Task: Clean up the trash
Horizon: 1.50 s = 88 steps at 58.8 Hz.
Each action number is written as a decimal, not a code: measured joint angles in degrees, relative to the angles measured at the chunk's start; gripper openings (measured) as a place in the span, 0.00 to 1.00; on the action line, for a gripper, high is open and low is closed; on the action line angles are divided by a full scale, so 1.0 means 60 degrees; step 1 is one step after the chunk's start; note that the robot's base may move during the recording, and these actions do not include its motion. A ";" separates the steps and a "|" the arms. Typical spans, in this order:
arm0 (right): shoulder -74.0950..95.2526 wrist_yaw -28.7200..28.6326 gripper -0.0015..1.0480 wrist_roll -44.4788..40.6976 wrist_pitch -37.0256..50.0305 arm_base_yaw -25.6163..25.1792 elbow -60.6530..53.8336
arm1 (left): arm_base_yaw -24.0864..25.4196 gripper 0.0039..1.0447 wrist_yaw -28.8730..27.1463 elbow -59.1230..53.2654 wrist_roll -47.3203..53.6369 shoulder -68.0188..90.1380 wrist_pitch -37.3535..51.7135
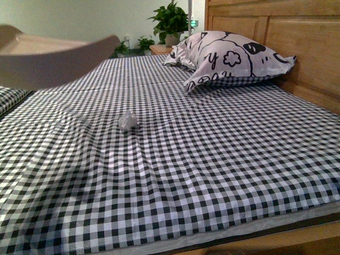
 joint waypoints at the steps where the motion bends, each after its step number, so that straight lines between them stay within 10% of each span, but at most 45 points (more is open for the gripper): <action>1: 0.0000 0.0000 0.20 0.0000 0.0000 0.0000 0.0000 | 0.0004 0.27 0.0033 0.0007 0.0025 0.0055 0.0004; 88: 0.0000 0.0000 0.20 0.0000 0.0000 0.0000 0.0000 | -0.0004 0.27 0.0732 0.0120 0.1432 0.3865 0.0896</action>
